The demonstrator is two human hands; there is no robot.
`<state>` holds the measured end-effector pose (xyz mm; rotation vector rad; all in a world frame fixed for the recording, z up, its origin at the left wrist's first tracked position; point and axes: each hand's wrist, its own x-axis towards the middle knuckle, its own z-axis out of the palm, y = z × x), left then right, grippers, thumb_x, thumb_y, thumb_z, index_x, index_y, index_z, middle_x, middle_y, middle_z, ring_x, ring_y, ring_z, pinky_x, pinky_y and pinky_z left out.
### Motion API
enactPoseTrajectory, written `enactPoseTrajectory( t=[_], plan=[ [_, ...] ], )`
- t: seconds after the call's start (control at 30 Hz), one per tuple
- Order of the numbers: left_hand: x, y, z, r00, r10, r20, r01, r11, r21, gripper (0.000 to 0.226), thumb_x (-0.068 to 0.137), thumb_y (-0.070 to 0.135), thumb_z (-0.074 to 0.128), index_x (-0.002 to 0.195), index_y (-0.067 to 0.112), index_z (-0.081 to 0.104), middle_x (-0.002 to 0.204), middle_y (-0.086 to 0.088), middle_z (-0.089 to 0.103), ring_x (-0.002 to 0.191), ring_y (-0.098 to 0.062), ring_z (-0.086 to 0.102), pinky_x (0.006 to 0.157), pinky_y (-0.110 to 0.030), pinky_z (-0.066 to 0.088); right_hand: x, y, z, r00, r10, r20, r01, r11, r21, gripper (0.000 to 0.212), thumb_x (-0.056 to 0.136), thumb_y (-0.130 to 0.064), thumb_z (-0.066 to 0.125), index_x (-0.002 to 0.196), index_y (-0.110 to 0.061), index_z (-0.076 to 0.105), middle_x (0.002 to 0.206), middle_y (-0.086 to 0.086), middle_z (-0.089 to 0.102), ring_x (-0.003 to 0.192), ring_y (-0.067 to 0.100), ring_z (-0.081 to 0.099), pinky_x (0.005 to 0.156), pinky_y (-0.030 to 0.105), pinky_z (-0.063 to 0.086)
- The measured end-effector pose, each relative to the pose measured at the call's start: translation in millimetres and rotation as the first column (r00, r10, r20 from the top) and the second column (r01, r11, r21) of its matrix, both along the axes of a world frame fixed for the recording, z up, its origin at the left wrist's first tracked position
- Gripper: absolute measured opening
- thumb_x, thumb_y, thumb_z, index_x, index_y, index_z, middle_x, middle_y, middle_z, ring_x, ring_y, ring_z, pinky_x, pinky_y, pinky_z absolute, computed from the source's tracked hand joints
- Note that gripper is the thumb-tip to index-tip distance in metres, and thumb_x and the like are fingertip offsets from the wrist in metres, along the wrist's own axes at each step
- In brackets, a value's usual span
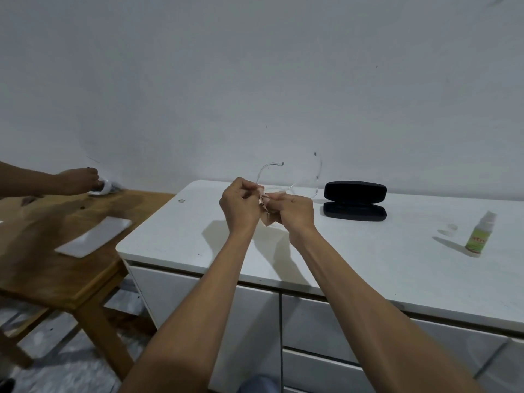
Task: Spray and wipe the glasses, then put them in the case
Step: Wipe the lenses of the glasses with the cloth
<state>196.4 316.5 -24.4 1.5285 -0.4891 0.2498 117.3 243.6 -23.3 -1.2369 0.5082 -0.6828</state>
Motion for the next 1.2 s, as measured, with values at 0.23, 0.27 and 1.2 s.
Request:
enactPoseTrajectory(
  t=[0.23,0.27,1.2],
  plan=[
    [-1,2,-8,0.997,-0.018,0.074,0.015,0.999,0.046,0.012,0.084,-0.004,0.07,0.079,0.003,0.063,0.077,-0.005,0.076,0.071,-0.01,0.071,0.066,-0.013,0.051,-5,6,-4,0.975,-0.221,-0.014,0.221,0.975,0.0,0.01,0.079,0.006,0.075,0.079,-0.003,0.081,0.074,0.014,0.077,0.058,0.023,0.067,0.055,0.026,0.057],
    [-4,0,-7,0.997,-0.019,0.076,0.016,0.999,0.043,0.012,0.084,-0.004,0.071,0.079,0.003,0.063,0.077,-0.005,0.076,0.07,-0.011,0.07,0.065,-0.013,0.051,-2,9,-3,0.961,-0.276,0.016,0.276,0.961,0.005,0.013,0.08,0.005,0.074,0.075,-0.006,0.08,0.073,0.012,0.077,0.059,0.022,0.067,0.054,0.025,0.056],
    [-26,-22,-6,0.999,0.036,0.028,-0.036,0.999,0.001,0.014,0.083,-0.001,0.072,0.075,0.004,0.061,0.068,-0.008,0.07,0.061,-0.017,0.066,0.055,-0.013,0.046,12,12,-3,0.862,-0.479,0.163,0.469,0.878,0.098,0.012,0.085,0.005,0.075,0.085,-0.007,0.08,0.078,-0.005,0.075,0.066,0.0,0.072,0.062,0.016,0.058]
  ],
)
